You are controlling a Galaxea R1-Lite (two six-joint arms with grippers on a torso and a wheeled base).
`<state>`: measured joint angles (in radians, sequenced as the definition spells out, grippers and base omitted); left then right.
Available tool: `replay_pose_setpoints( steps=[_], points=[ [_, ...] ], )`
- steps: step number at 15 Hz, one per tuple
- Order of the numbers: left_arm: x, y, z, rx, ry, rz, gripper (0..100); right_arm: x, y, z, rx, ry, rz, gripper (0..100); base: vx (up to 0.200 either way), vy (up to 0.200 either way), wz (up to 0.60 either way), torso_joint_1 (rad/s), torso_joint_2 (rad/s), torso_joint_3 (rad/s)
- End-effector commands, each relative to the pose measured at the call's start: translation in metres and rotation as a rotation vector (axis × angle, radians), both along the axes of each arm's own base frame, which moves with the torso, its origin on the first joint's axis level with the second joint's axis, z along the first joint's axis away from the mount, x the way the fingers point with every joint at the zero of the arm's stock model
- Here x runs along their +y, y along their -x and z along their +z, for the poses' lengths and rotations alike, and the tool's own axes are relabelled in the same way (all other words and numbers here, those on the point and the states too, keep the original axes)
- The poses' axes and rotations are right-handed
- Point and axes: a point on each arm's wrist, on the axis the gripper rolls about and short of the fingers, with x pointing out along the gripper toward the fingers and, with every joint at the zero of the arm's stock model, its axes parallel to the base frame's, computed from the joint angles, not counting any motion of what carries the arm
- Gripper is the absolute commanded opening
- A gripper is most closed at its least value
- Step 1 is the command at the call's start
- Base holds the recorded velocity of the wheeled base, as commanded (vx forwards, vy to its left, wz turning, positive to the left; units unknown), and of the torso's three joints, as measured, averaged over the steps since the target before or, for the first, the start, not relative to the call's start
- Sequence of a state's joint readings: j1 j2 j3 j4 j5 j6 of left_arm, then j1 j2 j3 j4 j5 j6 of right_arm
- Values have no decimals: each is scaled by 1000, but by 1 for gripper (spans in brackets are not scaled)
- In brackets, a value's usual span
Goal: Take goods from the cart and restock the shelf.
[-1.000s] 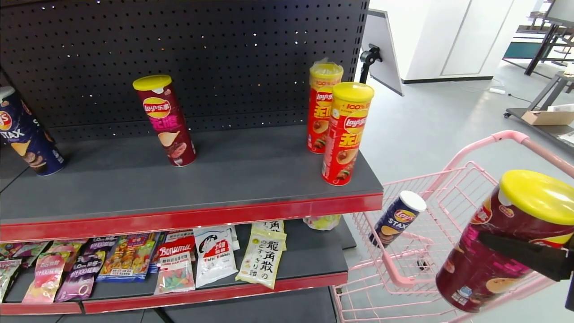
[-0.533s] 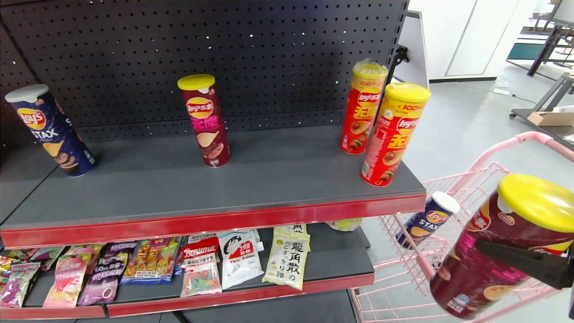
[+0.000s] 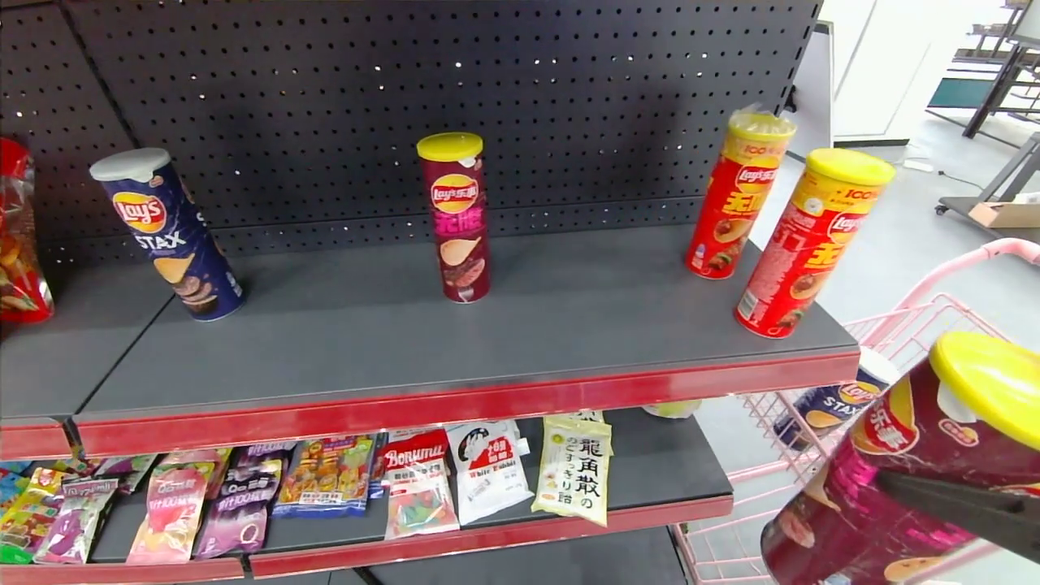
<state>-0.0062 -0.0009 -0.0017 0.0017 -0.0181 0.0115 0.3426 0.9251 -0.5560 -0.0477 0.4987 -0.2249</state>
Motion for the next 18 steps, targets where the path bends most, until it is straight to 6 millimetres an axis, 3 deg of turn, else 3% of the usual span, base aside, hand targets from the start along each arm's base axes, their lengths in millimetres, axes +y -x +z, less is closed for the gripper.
replay_pose_setpoints(
  steps=[1, 3, 8, 14, 18],
  points=[
    [0, 0, 0, 1, -1, 0, 100, 0, 1, 0, -5, -1, 4, 0, 0, 200, 0, 7, 12, 7],
    [0, 0, 0, 1, -1, 0, 100, 1, 3, 0, -8, 0, 22, 0, 0, 200, 0, -5, 5, 9],
    [0, 0, 0, 1, -2, 0, 100, 1, 11, -8, 1, -2, 48, 0, 0, 0, 0, 0, 0, 0],
    [0, 0, 0, 1, -1, 0, 100, 1, 11, -8, 3, -2, 49, 0, 200, 0, 0, 0, 2, 2],
    [0, 0, 0, 1, 8, 1, 100, 1, 11, -9, 7, 0, 49, 0, 0, 0, 0, 0, 0, 0]
  ],
)
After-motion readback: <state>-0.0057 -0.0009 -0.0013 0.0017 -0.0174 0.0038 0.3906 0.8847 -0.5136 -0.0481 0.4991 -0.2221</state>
